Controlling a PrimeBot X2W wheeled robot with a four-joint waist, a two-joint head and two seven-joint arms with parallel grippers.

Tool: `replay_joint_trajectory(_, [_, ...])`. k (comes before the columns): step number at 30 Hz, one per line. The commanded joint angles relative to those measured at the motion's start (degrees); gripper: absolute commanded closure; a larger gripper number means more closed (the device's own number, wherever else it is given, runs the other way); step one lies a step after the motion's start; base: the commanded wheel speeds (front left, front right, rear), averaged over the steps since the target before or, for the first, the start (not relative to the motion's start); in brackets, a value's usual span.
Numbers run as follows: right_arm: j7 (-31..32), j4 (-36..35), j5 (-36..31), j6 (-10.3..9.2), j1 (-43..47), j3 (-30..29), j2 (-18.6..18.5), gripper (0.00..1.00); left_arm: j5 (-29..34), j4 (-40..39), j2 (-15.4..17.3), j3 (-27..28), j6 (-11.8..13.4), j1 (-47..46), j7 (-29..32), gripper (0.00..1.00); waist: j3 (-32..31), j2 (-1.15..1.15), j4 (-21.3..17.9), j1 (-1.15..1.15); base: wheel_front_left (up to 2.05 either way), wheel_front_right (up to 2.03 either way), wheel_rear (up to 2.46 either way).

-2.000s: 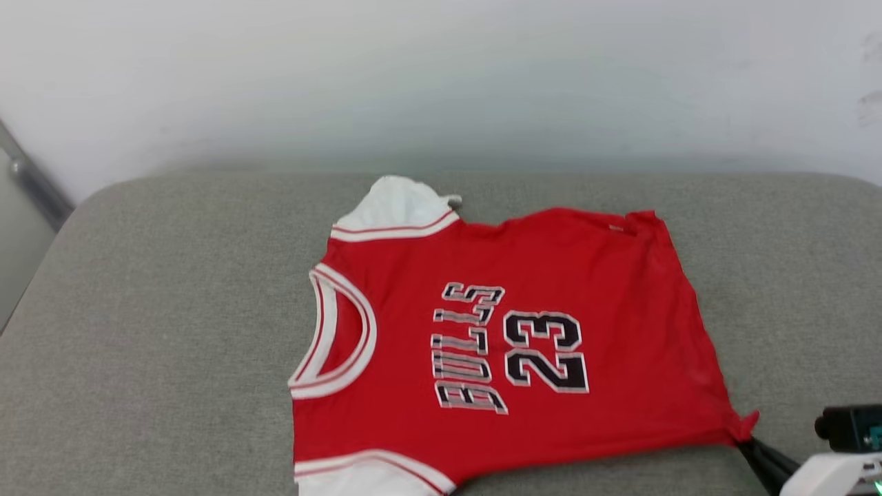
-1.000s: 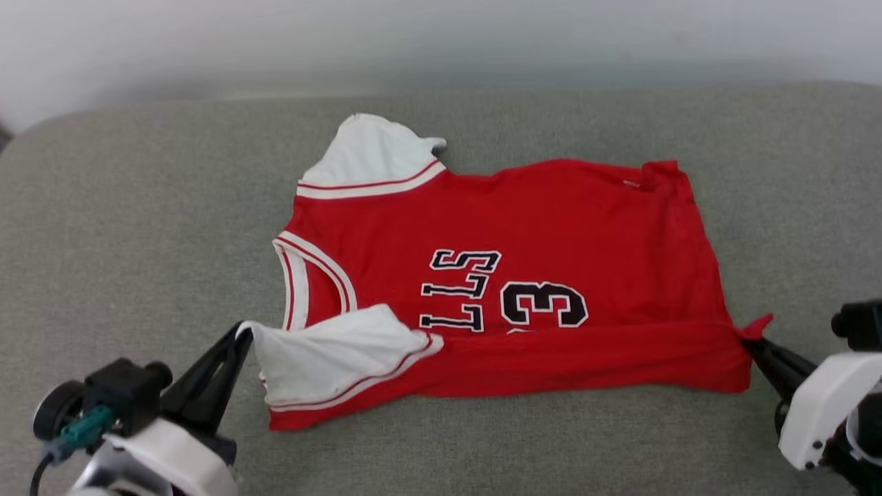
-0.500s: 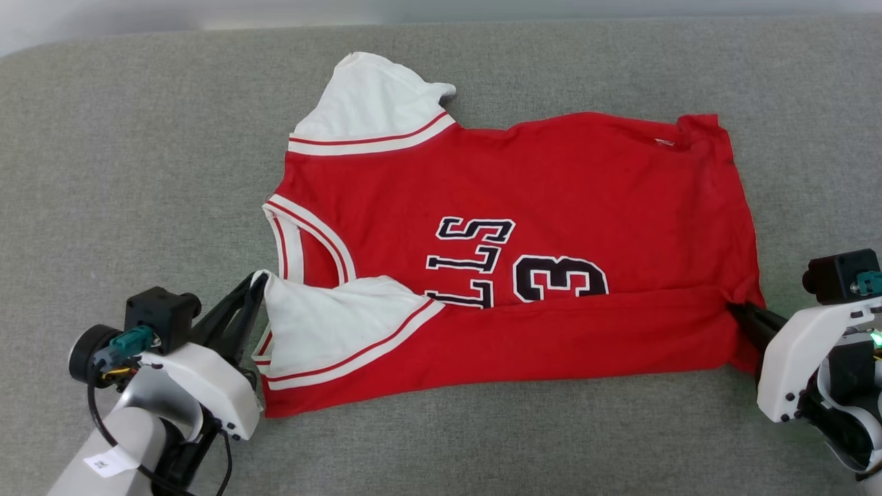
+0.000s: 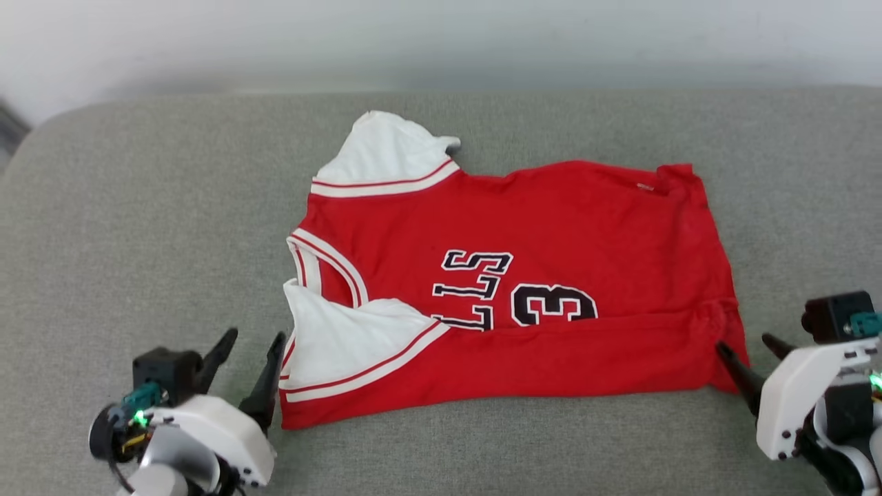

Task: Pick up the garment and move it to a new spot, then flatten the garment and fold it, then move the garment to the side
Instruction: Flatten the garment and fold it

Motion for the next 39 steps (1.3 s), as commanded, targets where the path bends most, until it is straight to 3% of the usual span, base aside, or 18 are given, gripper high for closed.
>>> replay_joint_trajectory(1, [1.25, -0.52, -0.08, -0.02, 2.08, -1.56, 1.49, 0.0, -1.53, -1.46, 0.18, 0.58, 0.43, 2.21, 0.9, 0.0, -2.81, 0.0, -0.28, -0.01, 0.0, 0.0, 0.0])
replay_joint_trajectory(9, [5.61, -8.91, -2.64, -0.02, 10.04, -8.99, 7.38, 0.0, -4.72, -12.94, 3.02, 1.72, 5.39, 11.64, 9.26, 0.0, -4.88, 0.0, -1.2, -0.01, 0.0, 0.0, 0.0])
replay_joint_trajectory(16, [6.41, -15.79, -4.84, -0.02, 13.52, -11.13, 11.89, 0.0, -4.62, -18.6, 4.38, -0.04, 8.79, 15.43, 16.3, 0.0, -3.18, 0.0, -2.75, -0.01, 0.0, 0.0, 0.0])
replay_joint_trajectory(29, [5.31, -18.79, -5.81, -0.02, 12.86, -10.13, 13.43, 0.0, -0.72, -13.78, 4.98, -1.35, 13.19, 11.53, 19.48, 0.0, 1.29, 0.0, -5.41, -0.01, 0.0, 0.0, 0.0])
replay_joint_trajectory(35, [5.16, -19.67, -6.09, -0.02, 12.21, -9.74, 12.75, 0.0, -1.25, -9.69, 4.12, -3.75, 11.91, 11.41, 22.18, 0.0, 2.93, 0.0, -5.92, -0.01, 0.0, 0.0, 0.0])
replay_joint_trajectory(36, [5.14, -19.87, -6.2, -0.02, 12.08, -9.65, 12.51, 0.0, -1.54, -8.91, 4.04, -4.48, 11.33, 11.71, 23.09, 0.05, 3.07, 0.0, -5.95, -0.01, 0.0, 0.0, 0.0])
replay_joint_trajectory(37, [5.17, -20.04, -6.36, -0.02, 11.92, -9.53, 12.3, 0.0, -1.78, -8.28, 4.01, -5.22, 10.66, 11.9, 23.81, 0.49, 3.16, 0.0, -5.97, -0.01, 0.0, 0.0, 0.0])
replay_joint_trajectory(39, [5.3, -20.18, -6.89, -0.02, 11.58, -9.63, 11.77, 0.0, -2.12, -7.99, 3.51, -6.14, 9.28, 11.75, 23.69, 1.0, 2.93, 0.0, -5.83, -0.01, 0.0, 0.0, 0.0])
